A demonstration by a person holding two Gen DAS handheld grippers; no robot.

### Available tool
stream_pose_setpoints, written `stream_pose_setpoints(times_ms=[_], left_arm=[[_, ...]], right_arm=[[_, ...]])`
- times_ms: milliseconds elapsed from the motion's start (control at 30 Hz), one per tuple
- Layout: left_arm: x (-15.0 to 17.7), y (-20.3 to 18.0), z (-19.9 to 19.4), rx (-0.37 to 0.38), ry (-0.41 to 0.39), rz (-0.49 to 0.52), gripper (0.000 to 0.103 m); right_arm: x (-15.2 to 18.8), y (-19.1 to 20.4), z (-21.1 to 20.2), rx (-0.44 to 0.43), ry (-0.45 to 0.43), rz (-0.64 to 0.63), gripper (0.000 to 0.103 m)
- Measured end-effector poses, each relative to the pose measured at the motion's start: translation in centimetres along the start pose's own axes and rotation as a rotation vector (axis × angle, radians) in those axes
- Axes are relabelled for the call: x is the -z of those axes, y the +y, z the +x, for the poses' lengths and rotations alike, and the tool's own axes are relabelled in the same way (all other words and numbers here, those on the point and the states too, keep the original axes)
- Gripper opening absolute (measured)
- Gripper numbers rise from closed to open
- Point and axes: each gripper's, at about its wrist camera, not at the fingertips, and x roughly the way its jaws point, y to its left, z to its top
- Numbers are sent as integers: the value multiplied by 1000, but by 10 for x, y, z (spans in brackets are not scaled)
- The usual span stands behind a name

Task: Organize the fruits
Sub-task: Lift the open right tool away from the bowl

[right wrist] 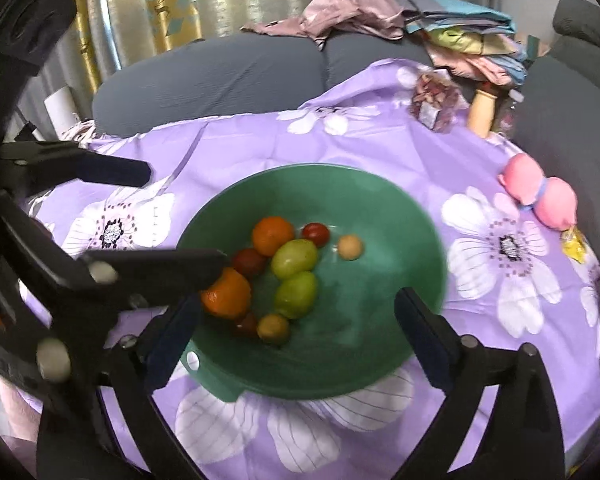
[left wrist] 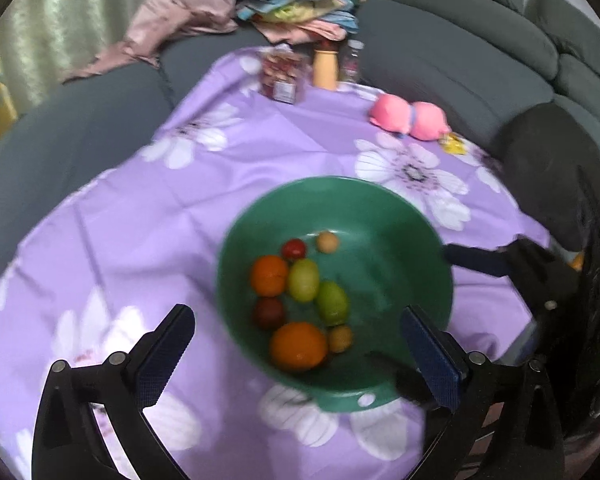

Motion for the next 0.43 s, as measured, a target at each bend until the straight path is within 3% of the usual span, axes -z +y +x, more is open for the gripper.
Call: stream_pose_setpoints(times_ms=[433], left_arm=[[13, 11, -18, -104, 12, -28, 102]], right_arm=[[0, 5, -21, 4, -36, 0, 99]])
